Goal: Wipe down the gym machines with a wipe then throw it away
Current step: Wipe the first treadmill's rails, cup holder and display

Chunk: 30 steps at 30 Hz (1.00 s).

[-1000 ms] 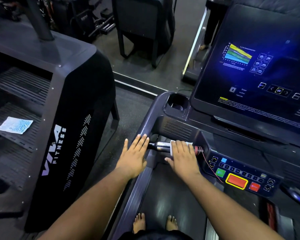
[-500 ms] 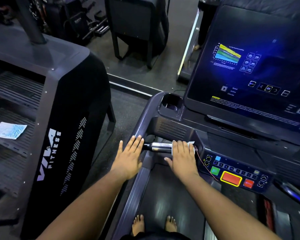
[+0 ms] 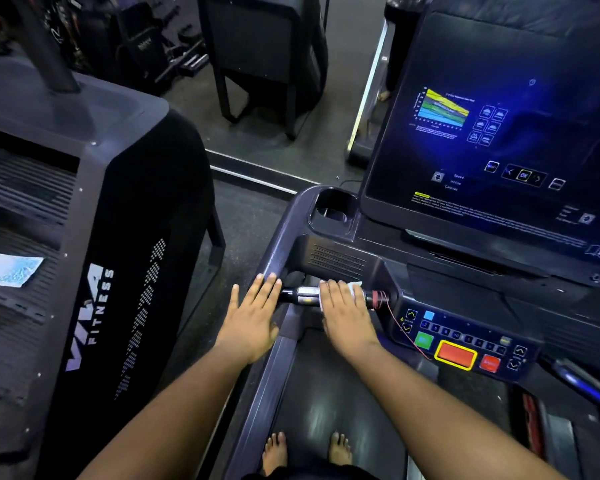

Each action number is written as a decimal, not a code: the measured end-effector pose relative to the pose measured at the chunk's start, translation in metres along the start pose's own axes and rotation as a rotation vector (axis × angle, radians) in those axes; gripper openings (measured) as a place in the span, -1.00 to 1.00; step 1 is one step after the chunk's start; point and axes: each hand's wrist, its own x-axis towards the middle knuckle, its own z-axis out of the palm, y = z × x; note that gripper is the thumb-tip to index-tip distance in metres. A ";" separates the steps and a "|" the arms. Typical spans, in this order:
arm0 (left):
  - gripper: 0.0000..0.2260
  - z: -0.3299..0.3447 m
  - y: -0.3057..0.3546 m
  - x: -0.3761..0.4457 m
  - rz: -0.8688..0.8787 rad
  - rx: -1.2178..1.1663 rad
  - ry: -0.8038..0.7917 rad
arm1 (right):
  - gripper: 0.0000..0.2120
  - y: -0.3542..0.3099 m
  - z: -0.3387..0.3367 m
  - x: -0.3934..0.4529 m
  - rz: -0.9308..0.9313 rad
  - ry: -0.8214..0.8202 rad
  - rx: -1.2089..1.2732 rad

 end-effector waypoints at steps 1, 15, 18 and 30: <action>-0.22 0.000 0.000 0.000 0.003 -0.007 0.011 | -0.27 -0.008 -0.002 0.006 0.002 -0.001 0.019; -0.22 0.000 -0.001 0.000 0.005 0.004 -0.022 | -0.44 0.012 -0.011 0.009 0.087 -0.017 0.030; -0.21 0.000 -0.001 0.001 0.005 0.009 -0.019 | -0.51 -0.004 -0.016 0.018 0.044 -0.018 0.104; -0.22 -0.008 -0.001 0.003 0.003 -0.026 -0.038 | -0.65 0.032 -0.031 0.009 -0.077 -0.010 0.157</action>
